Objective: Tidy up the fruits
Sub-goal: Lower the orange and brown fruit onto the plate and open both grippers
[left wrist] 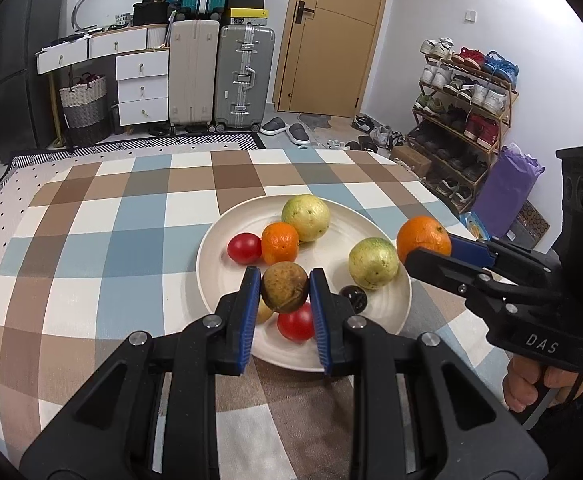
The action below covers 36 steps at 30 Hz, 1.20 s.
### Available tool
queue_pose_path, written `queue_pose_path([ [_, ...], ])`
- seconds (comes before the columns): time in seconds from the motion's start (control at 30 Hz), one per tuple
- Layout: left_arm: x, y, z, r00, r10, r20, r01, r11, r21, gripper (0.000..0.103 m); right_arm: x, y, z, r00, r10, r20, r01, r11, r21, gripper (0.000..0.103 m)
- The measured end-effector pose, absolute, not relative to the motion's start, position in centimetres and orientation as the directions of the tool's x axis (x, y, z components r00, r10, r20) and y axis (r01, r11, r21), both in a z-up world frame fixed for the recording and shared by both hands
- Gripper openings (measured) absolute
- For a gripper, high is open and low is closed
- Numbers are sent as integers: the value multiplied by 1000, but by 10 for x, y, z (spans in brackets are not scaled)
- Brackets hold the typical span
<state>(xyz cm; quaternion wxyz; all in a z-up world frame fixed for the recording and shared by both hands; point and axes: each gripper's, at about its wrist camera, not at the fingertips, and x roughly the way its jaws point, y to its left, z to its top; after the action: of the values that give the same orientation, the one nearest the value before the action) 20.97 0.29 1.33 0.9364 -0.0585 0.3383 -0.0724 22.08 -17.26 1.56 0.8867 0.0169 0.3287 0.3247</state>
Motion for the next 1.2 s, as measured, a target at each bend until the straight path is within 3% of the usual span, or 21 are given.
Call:
queue_pose_path([
  [1.2, 259, -7, -19, 747, -140, -651, 85, 990, -116, 22, 270, -135, -14, 534, 560, -633, -597, 780, 186, 41],
])
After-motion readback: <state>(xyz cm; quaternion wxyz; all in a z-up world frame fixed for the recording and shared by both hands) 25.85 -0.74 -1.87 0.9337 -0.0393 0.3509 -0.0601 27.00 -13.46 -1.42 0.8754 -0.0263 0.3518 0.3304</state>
